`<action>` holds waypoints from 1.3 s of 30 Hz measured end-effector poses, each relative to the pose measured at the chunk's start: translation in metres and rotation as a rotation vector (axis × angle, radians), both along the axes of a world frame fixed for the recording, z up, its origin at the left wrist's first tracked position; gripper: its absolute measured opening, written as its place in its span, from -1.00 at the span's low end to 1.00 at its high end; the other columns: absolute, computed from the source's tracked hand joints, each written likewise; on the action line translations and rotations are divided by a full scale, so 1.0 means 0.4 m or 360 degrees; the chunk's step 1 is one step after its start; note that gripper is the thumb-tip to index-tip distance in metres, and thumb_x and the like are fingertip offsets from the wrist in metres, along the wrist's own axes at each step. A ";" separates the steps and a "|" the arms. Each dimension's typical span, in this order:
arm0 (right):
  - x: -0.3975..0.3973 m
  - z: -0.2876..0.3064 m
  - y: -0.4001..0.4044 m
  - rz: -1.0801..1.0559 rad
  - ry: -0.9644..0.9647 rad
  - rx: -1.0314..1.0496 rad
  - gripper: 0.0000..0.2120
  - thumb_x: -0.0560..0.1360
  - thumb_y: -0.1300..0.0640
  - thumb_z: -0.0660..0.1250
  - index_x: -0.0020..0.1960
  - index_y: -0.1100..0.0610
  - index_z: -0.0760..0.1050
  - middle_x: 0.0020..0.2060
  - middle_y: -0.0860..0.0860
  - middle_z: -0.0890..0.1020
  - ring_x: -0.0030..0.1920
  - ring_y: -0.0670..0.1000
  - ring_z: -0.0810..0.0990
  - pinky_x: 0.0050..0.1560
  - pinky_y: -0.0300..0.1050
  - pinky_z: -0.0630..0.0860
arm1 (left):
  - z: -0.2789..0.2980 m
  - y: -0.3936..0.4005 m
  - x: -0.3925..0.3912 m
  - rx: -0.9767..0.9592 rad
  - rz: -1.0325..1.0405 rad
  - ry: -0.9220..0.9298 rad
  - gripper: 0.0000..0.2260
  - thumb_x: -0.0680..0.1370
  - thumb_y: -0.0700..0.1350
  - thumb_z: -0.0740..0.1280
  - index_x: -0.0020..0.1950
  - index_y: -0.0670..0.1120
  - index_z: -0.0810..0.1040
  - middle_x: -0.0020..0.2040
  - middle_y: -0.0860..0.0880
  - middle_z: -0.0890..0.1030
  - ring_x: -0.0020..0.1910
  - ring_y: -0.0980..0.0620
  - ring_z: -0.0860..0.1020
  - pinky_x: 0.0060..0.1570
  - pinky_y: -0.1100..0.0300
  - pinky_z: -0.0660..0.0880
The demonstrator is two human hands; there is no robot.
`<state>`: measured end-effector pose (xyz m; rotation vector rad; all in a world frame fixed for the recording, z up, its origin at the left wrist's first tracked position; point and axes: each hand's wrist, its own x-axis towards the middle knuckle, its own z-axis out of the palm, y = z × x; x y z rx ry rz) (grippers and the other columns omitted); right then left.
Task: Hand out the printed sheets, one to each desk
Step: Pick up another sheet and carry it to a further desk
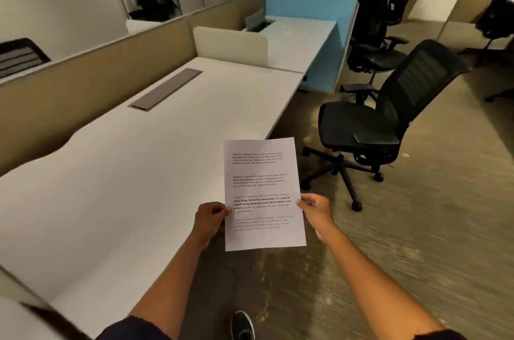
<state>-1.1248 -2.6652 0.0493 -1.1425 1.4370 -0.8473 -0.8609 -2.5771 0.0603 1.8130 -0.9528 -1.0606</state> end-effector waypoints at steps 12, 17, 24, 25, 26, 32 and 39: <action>0.193 0.015 -0.473 0.0176 0.0168 -0.0057 -0.88 0.51 0.19 0.40 0.05 0.07 0.60 -0.11 -0.10 0.67 -0.06 -0.12 0.63 -0.12 -0.20 0.56 | -0.040 -0.391 0.172 -0.0052 0.0232 0.0216 -0.85 0.54 -0.20 0.40 -0.15 -0.28 0.59 -0.07 -0.24 0.68 -0.11 -0.23 0.66 -0.21 0.02 0.63; 0.325 0.028 -0.688 0.0293 0.0218 -0.0061 -0.89 0.51 0.23 0.40 0.00 0.07 0.61 -0.08 -0.03 0.68 -0.01 -0.01 0.66 0.10 -0.01 0.61 | -0.042 -0.534 0.258 -0.0086 0.0390 0.0287 -0.87 0.52 -0.21 0.42 -0.21 -0.22 0.58 -0.09 -0.26 0.67 -0.16 -0.17 0.64 -0.23 0.04 0.60; 0.546 0.015 -0.903 0.0634 0.0394 -0.0077 -0.82 0.52 0.22 0.39 0.12 0.18 0.61 0.04 0.09 0.68 0.06 0.11 0.64 0.19 0.09 0.58 | -0.053 -0.620 0.361 -0.0082 0.0795 0.0330 -0.85 0.49 -0.22 0.45 -0.14 -0.31 0.60 -0.11 -0.28 0.68 -0.18 -0.21 0.65 -0.24 0.03 0.58; 0.588 0.012 -0.935 0.0708 0.0424 -0.0093 -0.81 0.51 0.22 0.39 0.12 0.18 0.61 0.04 0.10 0.68 0.07 0.12 0.63 0.21 0.12 0.57 | -0.055 -0.630 0.379 -0.0074 0.0849 0.0319 -0.83 0.49 -0.22 0.46 -0.11 -0.34 0.59 -0.11 -0.28 0.68 -0.21 -0.19 0.64 -0.23 0.04 0.58; 0.595 0.015 -0.936 0.0716 0.0439 -0.0110 -0.81 0.51 0.22 0.39 0.12 0.18 0.62 0.05 0.11 0.68 0.09 0.14 0.63 0.22 0.13 0.56 | -0.049 -0.629 0.378 -0.0065 0.0841 0.0316 -0.81 0.48 -0.22 0.46 -0.10 -0.36 0.59 -0.11 -0.29 0.68 -0.23 -0.18 0.62 -0.24 0.04 0.57; 0.736 0.024 -1.049 0.0963 0.0505 -0.0275 -0.80 0.49 0.26 0.39 0.10 0.25 0.64 0.04 0.17 0.69 0.09 0.17 0.63 0.19 0.02 0.54 | -0.043 -0.692 0.449 -0.0014 0.1056 0.0237 -0.80 0.47 -0.20 0.48 -0.12 -0.35 0.60 -0.14 -0.30 0.68 -0.30 -0.14 0.60 -0.29 0.07 0.54; 0.865 0.000 -1.191 0.1100 0.0474 -0.0259 -0.83 0.49 0.24 0.40 0.07 0.20 0.63 0.00 0.15 0.71 -0.03 0.07 0.61 0.01 -0.19 0.45 | -0.045 -0.786 0.475 0.0130 0.1267 0.0095 -0.89 0.45 -0.24 0.48 -0.17 -0.29 0.63 -0.27 -0.23 0.66 -0.42 -0.06 0.56 -0.38 0.14 0.51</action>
